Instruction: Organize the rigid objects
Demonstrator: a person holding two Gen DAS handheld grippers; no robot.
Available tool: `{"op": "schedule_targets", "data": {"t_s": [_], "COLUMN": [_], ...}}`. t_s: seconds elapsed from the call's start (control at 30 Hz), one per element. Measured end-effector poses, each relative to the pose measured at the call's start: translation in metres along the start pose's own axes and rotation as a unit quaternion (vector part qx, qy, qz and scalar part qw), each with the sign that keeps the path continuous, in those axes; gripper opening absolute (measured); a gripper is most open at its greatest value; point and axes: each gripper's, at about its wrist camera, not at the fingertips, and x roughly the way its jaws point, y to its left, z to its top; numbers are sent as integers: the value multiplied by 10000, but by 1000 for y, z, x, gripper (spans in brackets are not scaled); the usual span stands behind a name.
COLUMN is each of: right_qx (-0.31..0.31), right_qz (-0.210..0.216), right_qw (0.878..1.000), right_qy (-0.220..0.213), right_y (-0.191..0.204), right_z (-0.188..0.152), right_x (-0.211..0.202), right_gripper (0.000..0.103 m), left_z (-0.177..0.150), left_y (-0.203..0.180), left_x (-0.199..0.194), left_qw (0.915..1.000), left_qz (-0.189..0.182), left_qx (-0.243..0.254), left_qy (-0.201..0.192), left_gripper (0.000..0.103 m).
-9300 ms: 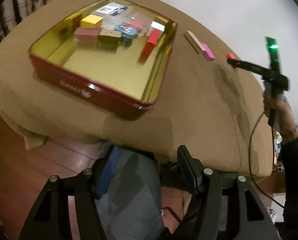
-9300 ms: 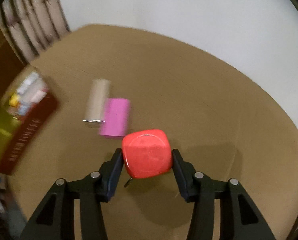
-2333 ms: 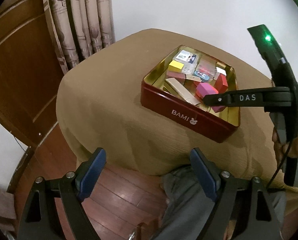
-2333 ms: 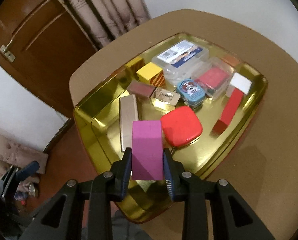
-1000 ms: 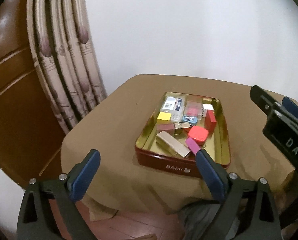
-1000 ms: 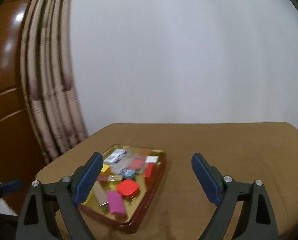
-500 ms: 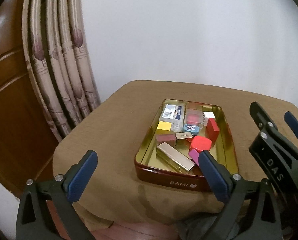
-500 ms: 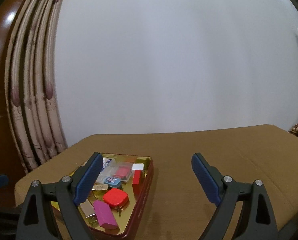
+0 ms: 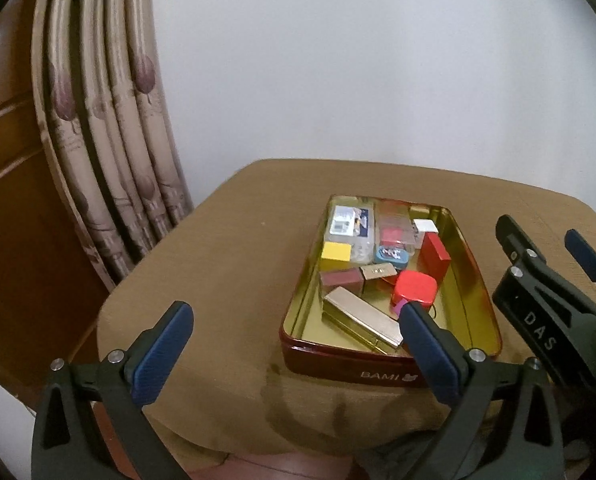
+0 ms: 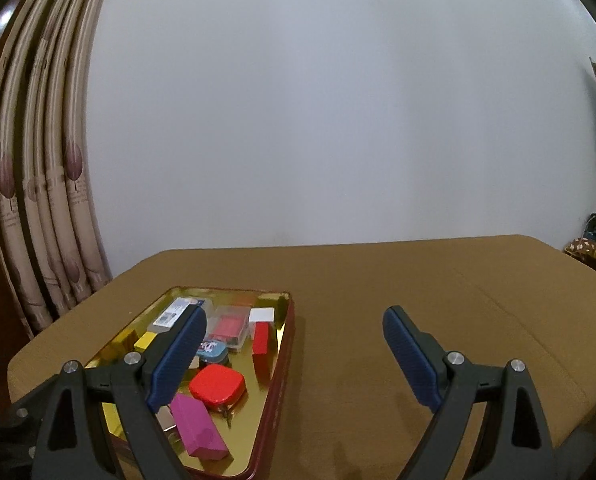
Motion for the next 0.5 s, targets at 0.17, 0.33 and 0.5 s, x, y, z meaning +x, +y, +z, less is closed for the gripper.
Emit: {"op": "schedule_targets", "data": {"t_s": [0.17, 0.33, 0.5], "right_qx": [-102, -157, -179], "right_qz": [37, 35, 1], "right_qw": [9999, 9998, 9998], "right_qy": [7, 78, 121], "right_y": [7, 13, 17], "right_z": [-5, -8, -10], "right_x": [3, 8, 8], "right_gripper": [92, 92, 92], "left_z": [-2, -2, 0], "left_y": [2, 2, 8], "left_x": [2, 5, 7], "left_qw": [9999, 9995, 9992], "left_qz": [-16, -195, -330], "left_qx": [96, 139, 62], "left_qy": [-117, -187, -197], "left_gripper": [102, 102, 102]}}
